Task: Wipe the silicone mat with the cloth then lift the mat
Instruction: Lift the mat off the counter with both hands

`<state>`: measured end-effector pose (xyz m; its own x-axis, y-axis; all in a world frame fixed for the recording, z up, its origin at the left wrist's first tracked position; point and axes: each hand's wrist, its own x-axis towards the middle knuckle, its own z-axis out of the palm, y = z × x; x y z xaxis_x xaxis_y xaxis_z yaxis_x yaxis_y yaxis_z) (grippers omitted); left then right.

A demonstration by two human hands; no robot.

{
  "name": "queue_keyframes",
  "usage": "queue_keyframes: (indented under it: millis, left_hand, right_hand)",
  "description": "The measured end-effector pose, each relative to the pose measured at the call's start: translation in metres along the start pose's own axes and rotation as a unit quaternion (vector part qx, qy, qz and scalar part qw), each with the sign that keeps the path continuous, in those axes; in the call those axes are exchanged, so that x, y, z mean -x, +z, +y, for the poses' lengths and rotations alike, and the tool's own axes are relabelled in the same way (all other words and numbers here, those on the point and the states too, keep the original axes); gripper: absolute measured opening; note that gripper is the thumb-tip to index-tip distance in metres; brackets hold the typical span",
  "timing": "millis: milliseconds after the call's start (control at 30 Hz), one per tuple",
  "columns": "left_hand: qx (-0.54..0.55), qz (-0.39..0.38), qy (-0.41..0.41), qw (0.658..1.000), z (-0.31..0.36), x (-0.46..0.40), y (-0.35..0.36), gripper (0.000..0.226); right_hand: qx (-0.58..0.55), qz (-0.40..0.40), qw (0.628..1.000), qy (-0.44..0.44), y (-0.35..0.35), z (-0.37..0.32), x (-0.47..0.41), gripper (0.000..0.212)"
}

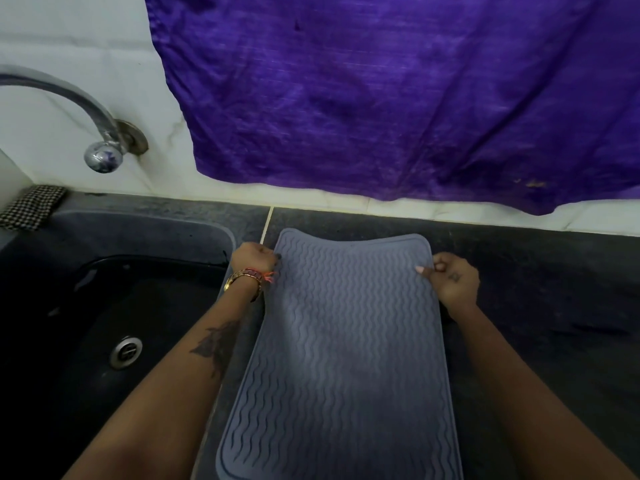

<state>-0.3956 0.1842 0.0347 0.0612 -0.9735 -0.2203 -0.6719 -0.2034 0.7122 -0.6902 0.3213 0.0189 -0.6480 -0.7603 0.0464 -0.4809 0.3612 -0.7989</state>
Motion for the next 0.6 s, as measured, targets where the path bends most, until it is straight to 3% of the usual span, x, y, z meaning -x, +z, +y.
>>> queue_keyframes:
  millis: [600]
  left_hand:
    - [-0.017, 0.035, -0.071, 0.997, -0.006, -0.018, -0.011, 0.027]
  right_hand:
    - [0.002, 0.0, 1.0, -0.01, 0.044, -0.01, -0.025, 0.012]
